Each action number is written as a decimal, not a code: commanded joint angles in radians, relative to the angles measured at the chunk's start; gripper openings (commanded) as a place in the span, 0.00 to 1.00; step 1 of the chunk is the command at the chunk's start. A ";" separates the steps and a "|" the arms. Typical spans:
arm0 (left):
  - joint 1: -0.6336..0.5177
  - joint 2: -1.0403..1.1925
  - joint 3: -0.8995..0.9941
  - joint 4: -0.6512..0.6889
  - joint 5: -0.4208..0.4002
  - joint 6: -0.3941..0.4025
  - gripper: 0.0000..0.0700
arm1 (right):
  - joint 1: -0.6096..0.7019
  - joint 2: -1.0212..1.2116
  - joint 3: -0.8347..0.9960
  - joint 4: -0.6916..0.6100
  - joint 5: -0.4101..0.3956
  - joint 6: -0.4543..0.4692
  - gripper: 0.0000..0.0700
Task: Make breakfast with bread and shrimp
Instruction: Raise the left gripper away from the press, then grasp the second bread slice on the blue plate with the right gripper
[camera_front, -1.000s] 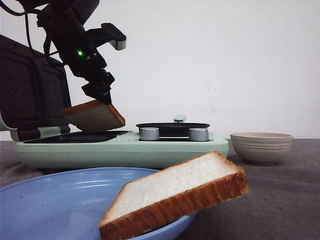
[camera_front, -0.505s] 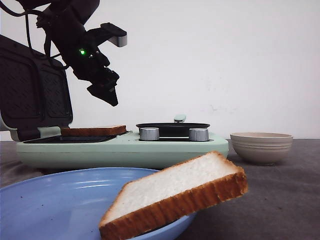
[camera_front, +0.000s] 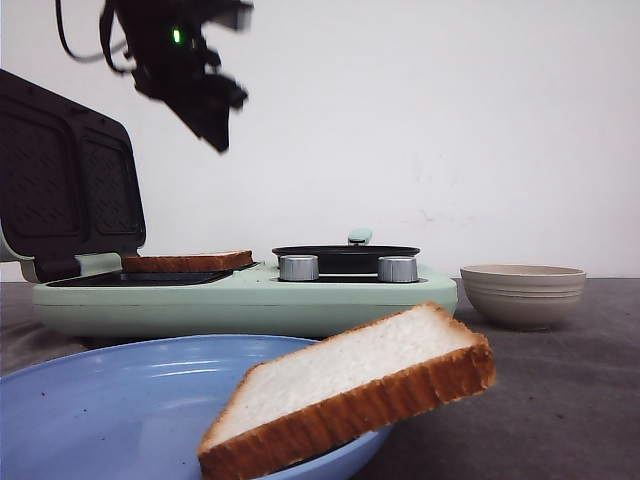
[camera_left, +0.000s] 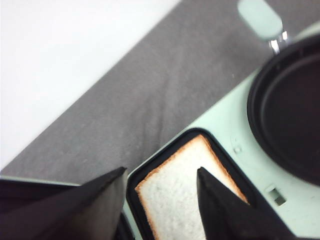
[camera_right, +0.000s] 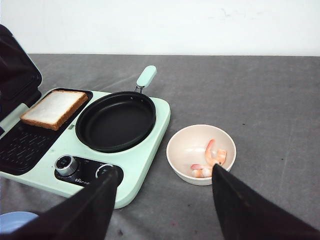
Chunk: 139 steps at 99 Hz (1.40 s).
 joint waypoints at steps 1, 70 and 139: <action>-0.005 -0.027 0.049 -0.027 -0.005 -0.082 0.34 | 0.004 0.003 0.019 0.008 0.000 -0.008 0.53; 0.172 -0.458 -0.017 -0.164 0.251 -0.290 0.34 | 0.005 0.008 0.019 -0.111 -0.063 -0.003 0.53; 0.246 -0.937 -0.583 -0.018 0.335 -0.383 0.33 | 0.136 0.292 -0.108 -0.154 -0.299 0.113 0.53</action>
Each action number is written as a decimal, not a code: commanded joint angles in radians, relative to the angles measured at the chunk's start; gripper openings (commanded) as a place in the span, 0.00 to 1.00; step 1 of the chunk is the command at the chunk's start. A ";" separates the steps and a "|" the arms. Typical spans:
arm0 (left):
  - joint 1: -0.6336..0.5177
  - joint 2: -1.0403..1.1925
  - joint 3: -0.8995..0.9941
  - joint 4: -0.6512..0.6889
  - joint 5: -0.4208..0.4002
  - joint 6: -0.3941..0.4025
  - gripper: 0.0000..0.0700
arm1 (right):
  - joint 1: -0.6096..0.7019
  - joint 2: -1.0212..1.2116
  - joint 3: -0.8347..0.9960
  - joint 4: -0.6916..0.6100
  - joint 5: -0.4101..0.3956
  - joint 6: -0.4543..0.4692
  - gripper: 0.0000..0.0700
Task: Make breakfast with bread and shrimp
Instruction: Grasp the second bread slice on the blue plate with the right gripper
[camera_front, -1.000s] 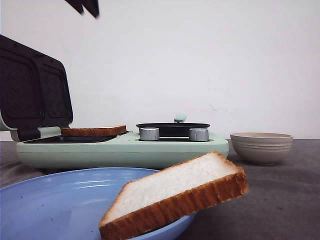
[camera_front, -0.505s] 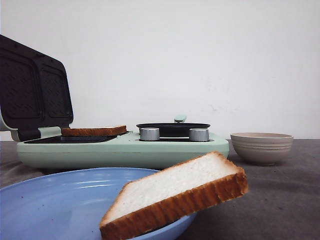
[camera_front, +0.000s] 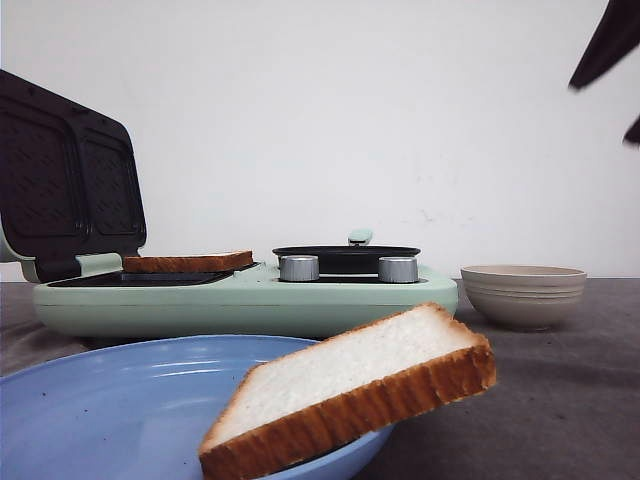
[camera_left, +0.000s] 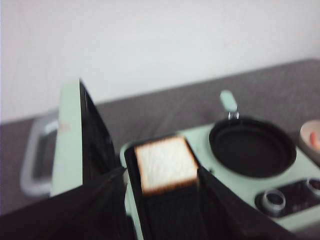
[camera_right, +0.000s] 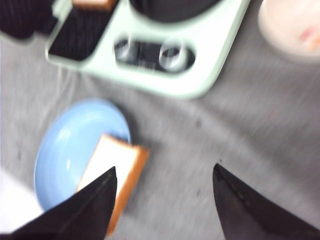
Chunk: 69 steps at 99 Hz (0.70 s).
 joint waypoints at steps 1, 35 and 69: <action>-0.002 -0.026 -0.002 0.015 -0.008 -0.024 0.33 | 0.031 0.028 -0.023 0.011 -0.009 0.037 0.53; -0.002 -0.087 -0.015 0.011 -0.064 -0.019 0.33 | 0.178 0.106 -0.223 0.199 -0.163 0.161 0.58; -0.002 -0.090 -0.015 0.013 -0.069 -0.019 0.33 | 0.296 0.139 -0.322 0.379 -0.185 0.290 0.58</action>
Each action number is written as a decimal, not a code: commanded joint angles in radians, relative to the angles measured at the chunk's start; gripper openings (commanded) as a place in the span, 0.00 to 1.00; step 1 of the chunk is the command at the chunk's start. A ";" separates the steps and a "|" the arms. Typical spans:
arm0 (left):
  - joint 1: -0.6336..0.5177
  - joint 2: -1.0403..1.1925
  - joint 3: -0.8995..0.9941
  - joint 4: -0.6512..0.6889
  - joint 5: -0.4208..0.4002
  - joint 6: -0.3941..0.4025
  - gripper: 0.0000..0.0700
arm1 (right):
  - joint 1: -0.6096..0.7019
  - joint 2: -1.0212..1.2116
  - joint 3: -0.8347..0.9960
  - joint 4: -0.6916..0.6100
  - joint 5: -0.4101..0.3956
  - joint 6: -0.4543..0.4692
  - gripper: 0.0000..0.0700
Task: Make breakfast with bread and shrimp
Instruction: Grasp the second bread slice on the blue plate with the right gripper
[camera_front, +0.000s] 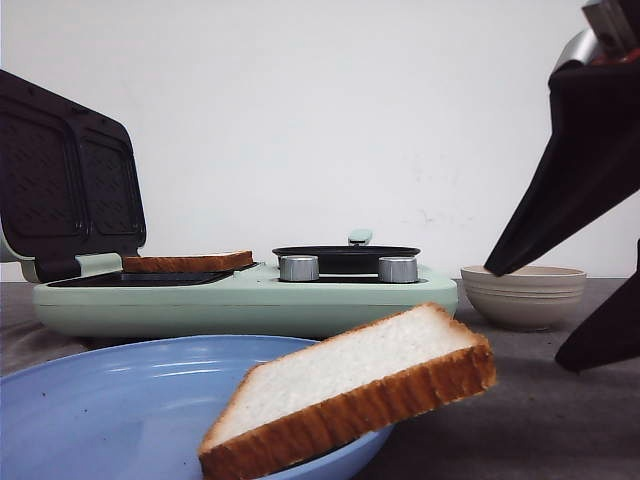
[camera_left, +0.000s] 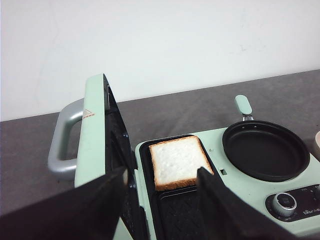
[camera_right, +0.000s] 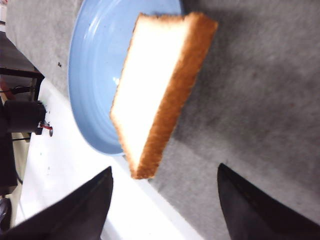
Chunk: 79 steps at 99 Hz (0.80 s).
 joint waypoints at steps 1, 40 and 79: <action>-0.002 0.004 0.011 0.013 0.001 -0.008 0.33 | 0.023 0.019 0.001 0.026 -0.005 0.036 0.58; -0.002 0.004 0.011 0.012 0.001 -0.008 0.33 | 0.093 0.155 0.001 0.137 -0.028 0.058 0.58; -0.002 0.004 0.011 0.012 0.001 -0.008 0.33 | 0.103 0.212 0.001 0.211 -0.066 0.083 0.11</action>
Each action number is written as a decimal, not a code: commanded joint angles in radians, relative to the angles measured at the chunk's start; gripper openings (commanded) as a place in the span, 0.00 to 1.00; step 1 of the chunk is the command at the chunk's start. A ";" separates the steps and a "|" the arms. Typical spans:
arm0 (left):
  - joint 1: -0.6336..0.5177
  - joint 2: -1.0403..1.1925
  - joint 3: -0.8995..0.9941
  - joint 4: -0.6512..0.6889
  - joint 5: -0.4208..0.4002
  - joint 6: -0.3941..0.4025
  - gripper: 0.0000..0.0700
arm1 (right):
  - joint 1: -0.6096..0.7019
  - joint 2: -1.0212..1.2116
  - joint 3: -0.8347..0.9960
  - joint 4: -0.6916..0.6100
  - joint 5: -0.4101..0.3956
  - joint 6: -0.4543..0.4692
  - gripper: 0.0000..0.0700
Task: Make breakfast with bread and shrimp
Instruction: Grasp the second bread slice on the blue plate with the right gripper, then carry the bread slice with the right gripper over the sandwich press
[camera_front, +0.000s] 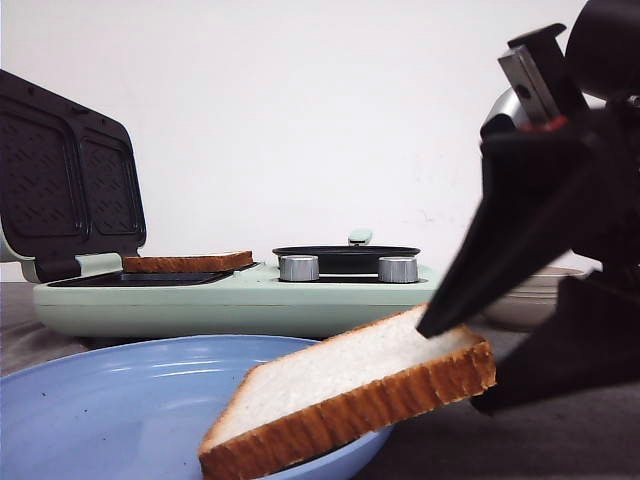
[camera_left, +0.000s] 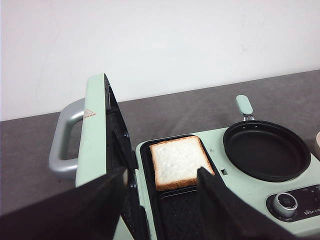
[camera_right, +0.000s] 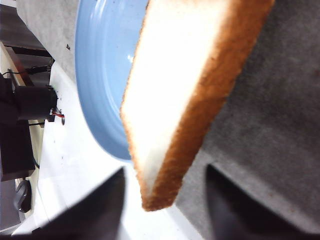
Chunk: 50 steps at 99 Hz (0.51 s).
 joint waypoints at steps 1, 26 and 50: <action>-0.002 0.004 0.011 0.012 0.001 -0.008 0.33 | 0.009 0.011 0.002 0.010 -0.008 0.005 0.09; -0.002 0.003 0.011 0.012 0.001 -0.008 0.33 | 0.009 0.010 0.003 0.053 -0.040 0.014 0.02; -0.002 -0.005 0.011 0.013 0.001 -0.008 0.33 | 0.009 0.009 0.003 0.262 -0.106 0.140 0.01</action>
